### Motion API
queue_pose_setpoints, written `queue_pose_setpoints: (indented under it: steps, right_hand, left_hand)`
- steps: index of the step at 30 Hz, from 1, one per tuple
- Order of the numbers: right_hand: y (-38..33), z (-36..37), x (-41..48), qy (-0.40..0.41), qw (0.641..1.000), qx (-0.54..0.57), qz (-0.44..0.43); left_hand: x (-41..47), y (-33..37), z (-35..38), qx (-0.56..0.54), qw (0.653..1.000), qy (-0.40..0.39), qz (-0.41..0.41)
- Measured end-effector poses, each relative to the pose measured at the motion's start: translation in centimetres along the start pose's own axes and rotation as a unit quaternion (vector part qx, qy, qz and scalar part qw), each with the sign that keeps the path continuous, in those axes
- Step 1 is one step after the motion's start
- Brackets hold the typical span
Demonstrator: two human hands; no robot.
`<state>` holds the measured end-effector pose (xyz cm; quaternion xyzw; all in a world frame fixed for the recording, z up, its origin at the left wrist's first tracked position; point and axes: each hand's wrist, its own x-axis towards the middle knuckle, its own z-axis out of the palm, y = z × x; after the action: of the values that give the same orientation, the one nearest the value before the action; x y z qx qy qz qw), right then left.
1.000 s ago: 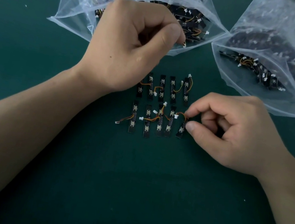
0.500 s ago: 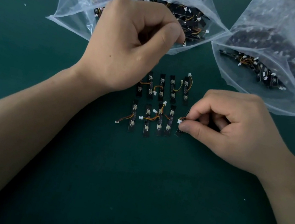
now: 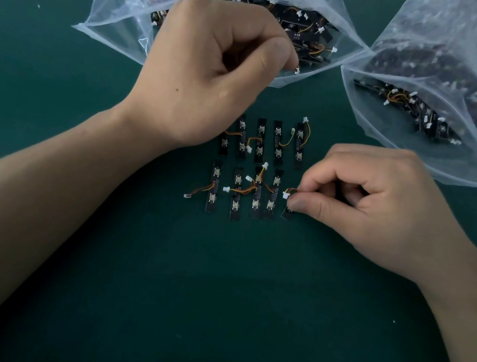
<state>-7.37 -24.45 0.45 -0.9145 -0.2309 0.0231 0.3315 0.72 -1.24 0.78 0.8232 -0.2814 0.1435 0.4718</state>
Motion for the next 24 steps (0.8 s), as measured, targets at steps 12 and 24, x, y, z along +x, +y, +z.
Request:
queue_pose_setpoints:
  steps: [12, 24]
  right_hand:
    - [-0.13, 0.02, -0.14, -0.004, 0.999, 0.029, 0.037]
    - [0.12, 0.20, -0.30, 0.018, 0.998, 0.051, 0.034]
  left_hand:
    - [0.09, -0.16, -0.14, 0.000, 1.000, 0.005, -0.009]
    - [0.07, -0.16, -0.15, -0.006, 1.000, 0.009, -0.016]
